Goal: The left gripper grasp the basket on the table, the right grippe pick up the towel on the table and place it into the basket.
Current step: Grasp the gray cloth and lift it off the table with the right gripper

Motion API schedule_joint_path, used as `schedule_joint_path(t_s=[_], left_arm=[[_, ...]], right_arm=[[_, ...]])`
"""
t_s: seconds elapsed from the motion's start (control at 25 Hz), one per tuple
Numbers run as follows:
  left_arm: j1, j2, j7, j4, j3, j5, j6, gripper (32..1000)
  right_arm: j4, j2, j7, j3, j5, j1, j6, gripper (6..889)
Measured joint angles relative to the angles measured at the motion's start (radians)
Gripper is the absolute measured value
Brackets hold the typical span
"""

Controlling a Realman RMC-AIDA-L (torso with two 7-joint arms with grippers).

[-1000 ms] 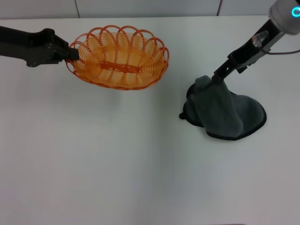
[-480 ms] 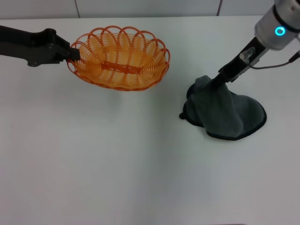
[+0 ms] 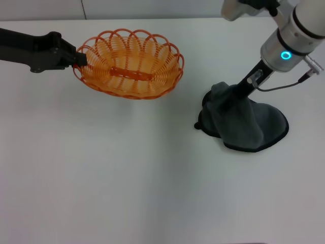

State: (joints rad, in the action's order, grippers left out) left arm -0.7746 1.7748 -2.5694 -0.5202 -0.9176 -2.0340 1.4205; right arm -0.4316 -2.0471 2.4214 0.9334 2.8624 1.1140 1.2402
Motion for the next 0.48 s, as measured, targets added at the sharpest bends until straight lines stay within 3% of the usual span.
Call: schedule_joint_path(t_s=[0.48], left_arm=[[-0.001, 0.0000, 0.002, 0.000, 0.000, 0.004, -0.002, 99]], right_arm=[[0.027, -0.006, -0.028, 0.004, -0.002, -0.014, -0.069, 861]])
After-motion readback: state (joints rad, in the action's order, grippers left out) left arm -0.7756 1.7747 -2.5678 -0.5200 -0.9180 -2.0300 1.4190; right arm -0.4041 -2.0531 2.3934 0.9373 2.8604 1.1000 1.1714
